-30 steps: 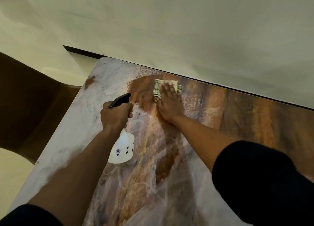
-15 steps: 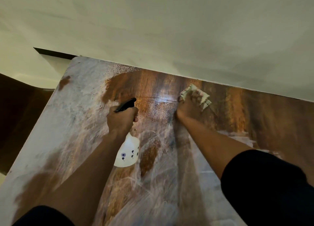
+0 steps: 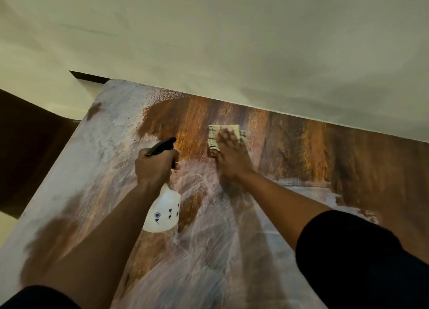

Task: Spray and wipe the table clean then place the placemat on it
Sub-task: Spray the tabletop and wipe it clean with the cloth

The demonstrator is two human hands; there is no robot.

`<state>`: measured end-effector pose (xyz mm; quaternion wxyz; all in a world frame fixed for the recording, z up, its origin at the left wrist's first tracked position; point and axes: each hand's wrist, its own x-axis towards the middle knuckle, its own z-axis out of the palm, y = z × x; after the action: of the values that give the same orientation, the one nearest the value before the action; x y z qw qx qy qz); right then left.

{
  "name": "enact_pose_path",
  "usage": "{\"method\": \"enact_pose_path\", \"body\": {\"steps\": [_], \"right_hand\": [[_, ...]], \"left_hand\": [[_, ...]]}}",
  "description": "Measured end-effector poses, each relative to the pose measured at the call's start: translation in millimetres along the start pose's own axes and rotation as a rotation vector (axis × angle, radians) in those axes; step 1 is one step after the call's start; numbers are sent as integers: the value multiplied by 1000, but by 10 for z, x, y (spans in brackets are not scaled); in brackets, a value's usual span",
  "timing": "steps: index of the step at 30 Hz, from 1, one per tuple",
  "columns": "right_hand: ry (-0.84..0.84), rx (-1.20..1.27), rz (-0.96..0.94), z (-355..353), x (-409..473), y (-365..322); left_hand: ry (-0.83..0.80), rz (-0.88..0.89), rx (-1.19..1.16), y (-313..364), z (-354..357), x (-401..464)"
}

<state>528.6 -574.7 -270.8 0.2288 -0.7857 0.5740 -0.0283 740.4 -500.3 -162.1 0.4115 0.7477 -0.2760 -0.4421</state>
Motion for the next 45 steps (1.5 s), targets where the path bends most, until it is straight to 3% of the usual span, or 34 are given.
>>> {"method": "enact_pose_path", "body": {"steps": [6, 11, 28, 36, 40, 45], "right_hand": [[125, -4, 345, -315, -305, 951], [132, -37, 451, -349, -164, 805], [26, -98, 61, 11, 1670, -1135], [-85, -152, -235, 295, 2112, -2205], [-55, -97, -196, 253, 2098, -2073], [101, -72, 33, 132, 2010, -1559]], "left_hand": [[6, 8, -30, -56, 74, -212], [44, 4, -28, -60, -17, -269], [160, -72, -100, 11, -931, 530], [212, -96, -85, -14, -1239, 959], [208, -110, -116, 61, -1231, 1047], [190, -117, -98, 156, -1218, 1108]]}}
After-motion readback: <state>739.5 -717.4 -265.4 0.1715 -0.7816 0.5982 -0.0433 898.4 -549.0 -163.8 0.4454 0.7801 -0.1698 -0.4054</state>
